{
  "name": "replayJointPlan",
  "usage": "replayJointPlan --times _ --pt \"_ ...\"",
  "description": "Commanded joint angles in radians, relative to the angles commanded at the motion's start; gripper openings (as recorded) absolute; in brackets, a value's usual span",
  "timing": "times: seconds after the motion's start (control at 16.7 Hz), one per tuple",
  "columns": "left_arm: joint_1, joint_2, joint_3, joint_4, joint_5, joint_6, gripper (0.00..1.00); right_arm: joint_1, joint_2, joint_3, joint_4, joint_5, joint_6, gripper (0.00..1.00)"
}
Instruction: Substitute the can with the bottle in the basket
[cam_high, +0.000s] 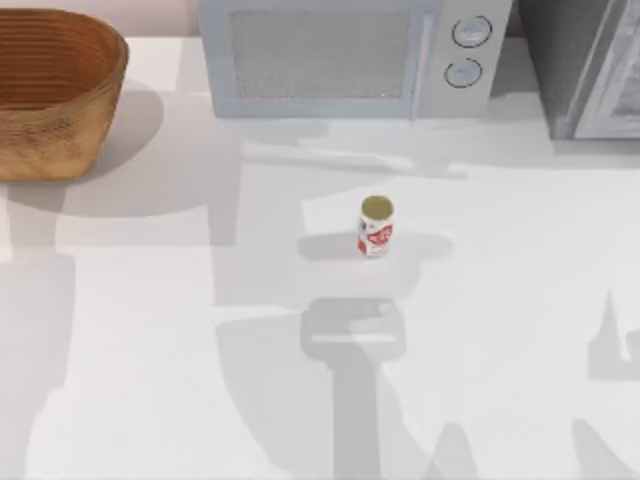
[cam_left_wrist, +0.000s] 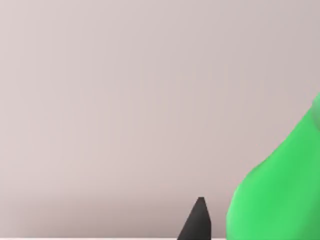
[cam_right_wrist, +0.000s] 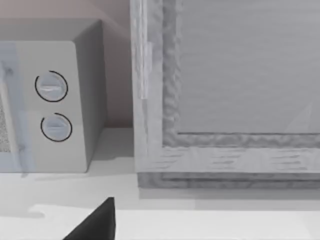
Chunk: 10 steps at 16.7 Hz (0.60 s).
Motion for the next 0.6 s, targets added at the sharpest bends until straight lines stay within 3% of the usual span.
replayJointPlan --times 0.42,0.6 --pt "0.0 0.0 0.0 0.0 0.0 0.0 0.98 0.0 0.0 0.0 0.0 0.0 0.0 1.0" --pt "0.0 0.0 0.0 0.0 0.0 0.0 1.0 0.0 0.0 0.0 0.0 0.0 0.0 1.0"
